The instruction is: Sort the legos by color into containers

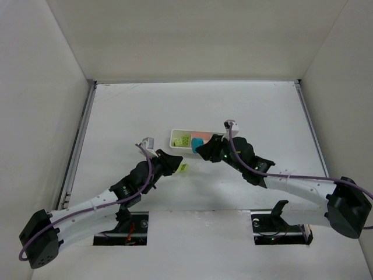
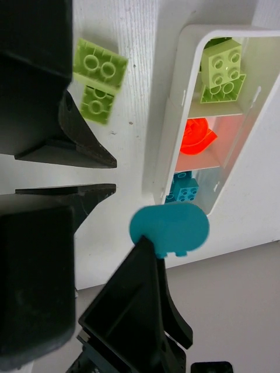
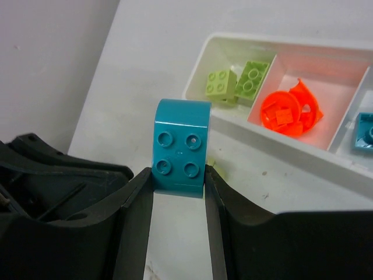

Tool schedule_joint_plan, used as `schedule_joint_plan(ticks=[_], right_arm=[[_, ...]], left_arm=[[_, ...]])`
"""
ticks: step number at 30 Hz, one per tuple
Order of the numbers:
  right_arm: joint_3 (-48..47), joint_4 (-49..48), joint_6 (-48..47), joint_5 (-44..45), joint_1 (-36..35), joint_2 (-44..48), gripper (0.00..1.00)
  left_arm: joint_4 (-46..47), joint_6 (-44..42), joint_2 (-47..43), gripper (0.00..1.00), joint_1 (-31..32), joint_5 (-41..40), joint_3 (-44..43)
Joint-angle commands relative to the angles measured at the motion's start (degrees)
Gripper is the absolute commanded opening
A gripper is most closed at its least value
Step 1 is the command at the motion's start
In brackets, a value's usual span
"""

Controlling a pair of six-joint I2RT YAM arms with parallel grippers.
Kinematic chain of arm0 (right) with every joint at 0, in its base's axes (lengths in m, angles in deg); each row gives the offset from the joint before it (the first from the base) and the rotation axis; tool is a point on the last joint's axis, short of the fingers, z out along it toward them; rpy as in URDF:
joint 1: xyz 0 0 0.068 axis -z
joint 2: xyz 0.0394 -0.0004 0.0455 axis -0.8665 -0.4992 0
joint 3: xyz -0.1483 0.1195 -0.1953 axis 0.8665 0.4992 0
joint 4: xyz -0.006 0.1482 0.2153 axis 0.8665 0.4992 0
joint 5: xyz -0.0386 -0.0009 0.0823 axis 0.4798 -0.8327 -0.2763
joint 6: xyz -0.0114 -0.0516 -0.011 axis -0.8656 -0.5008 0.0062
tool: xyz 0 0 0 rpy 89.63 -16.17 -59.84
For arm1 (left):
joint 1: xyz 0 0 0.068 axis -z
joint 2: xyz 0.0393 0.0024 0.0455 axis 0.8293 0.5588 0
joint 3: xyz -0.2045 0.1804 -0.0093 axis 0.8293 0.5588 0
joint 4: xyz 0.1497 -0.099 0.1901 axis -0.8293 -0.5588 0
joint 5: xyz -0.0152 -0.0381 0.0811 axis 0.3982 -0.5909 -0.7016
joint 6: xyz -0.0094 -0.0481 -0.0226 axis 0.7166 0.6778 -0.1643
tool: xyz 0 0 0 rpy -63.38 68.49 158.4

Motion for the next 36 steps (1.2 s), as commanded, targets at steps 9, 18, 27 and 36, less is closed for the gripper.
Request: schedule_joint_plan(ticks=[9, 18, 27, 36], right_arm=[[1.51, 2.27, -0.89, 3.26, 9.62, 2.62, 0.32], [-0.33, 3.78, -3.52, 11.45, 13.85, -5.02, 0.33], [-3.76, 4.31, -3.88, 11.19, 13.41, -11.00, 0.37], [-2.45, 4.66, -5.37, 13.12, 12.98, -3.64, 0.65]], left_arm=[[1.76, -1.00, -1.08, 0.14, -0.61, 0.16, 0.19], [-3.43, -4.16, 0.59, 0.15, -1.32, -2.65, 0.45], [-3.26, -5.13, 2.17, 0.18, -2.11, -3.18, 1.51], [-4.05, -5.66, 3.31, 0.31, -3.69, -2.57, 1.95]])
